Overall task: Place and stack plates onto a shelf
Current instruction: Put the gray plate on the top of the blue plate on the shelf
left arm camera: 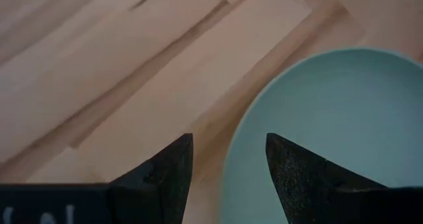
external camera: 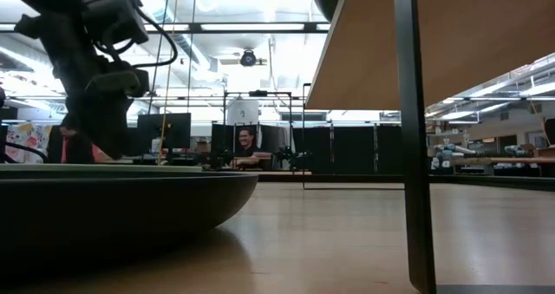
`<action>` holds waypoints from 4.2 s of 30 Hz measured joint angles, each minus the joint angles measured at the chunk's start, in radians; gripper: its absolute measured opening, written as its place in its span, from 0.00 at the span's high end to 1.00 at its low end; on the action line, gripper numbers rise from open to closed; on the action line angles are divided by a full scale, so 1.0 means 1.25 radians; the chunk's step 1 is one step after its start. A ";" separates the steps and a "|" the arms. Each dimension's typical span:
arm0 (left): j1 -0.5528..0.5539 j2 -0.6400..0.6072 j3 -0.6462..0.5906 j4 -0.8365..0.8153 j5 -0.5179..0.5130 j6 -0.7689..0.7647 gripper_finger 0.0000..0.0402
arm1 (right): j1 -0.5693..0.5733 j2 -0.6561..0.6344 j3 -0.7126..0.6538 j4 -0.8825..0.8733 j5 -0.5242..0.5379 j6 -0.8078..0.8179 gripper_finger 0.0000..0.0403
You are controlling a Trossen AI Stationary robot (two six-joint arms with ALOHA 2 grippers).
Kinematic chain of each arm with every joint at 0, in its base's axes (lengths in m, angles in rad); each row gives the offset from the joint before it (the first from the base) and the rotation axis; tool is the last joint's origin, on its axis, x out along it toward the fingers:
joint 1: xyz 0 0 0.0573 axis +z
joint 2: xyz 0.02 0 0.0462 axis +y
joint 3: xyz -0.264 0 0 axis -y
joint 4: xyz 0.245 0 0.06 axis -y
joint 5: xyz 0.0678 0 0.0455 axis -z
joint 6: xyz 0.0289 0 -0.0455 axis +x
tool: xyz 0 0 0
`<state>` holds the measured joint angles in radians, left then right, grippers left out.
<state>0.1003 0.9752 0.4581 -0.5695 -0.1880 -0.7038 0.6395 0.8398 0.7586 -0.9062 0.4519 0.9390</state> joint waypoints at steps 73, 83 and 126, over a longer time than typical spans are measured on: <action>-0.001 -0.001 -0.071 0.182 -0.031 0.048 0.96 | 0.000 -0.001 0.000 0.000 -0.011 0.001 0.57; -0.001 -0.001 0.092 0.007 -0.104 0.123 0.96 | 0.000 -0.003 0.001 0.015 -0.024 0.001 0.57; -0.001 0.000 0.535 0.029 -0.268 0.207 0.97 | -0.333 0.101 0.191 0.825 0.238 -0.523 0.57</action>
<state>0.0986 0.9756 1.1267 -0.5338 -0.5227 -0.4447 0.2228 0.9662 0.9974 0.1257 0.7499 0.2852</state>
